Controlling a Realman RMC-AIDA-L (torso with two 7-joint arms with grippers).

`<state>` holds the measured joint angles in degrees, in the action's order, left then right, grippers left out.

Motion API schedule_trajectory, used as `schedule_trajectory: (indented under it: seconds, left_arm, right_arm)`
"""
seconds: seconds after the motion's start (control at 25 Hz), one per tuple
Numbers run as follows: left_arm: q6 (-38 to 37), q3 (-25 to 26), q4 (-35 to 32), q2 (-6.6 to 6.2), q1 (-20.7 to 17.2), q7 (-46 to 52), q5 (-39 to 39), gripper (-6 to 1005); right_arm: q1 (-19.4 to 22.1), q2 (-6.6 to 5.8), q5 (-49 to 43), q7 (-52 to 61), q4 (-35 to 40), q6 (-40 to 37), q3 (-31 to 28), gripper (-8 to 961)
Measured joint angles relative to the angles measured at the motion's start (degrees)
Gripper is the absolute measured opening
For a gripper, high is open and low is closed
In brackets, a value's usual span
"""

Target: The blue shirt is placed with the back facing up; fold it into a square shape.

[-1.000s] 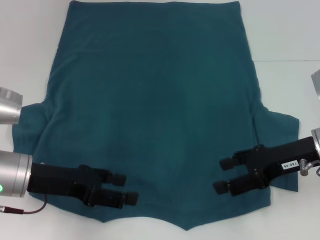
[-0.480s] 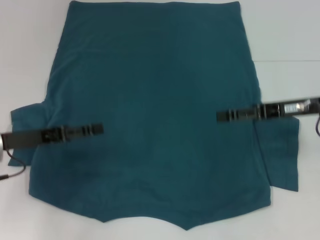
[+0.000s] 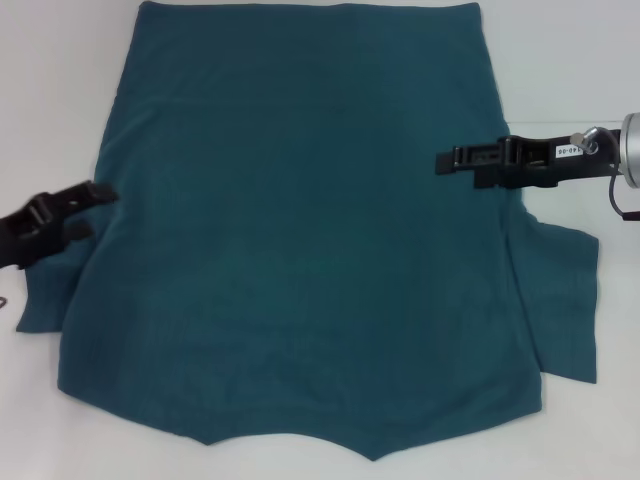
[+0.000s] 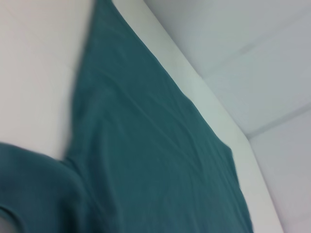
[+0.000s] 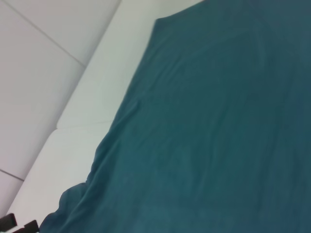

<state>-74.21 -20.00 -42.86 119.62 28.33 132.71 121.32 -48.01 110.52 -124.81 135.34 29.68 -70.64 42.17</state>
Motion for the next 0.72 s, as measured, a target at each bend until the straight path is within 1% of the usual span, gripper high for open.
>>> schedule_trajectory:
  seconds: [0.08, 0.2, 0.4, 0.72]
  left_arm:
    - [1.49, 0.68, 0.21, -0.18, -0.25, 0.14, -0.04, 800]
    - [3.84, 1.59, 0.25, -0.36, -0.63, 0.25, -0.06, 799]
    - [9.19, 2.17, 0.29, -0.23, -1.63, -0.08, -0.04, 797]
    - [11.77, 2.48, 2.56, -0.52, -2.23, -3.31, 0.19, 784]
  right_arm:
    - [0.0, 0.27, -0.06, 0.05, -0.06, 0.75, 0.33, 882]
    - [0.16, 0.32, -0.08, 0.16, -0.1, 1.19, 0.7, 882]
    - [0.78, 0.48, -0.08, 0.29, -0.13, 1.57, 0.72, 882]
    - [1.03, 0.49, 0.07, 0.32, -0.15, 1.55, 0.54, 882]
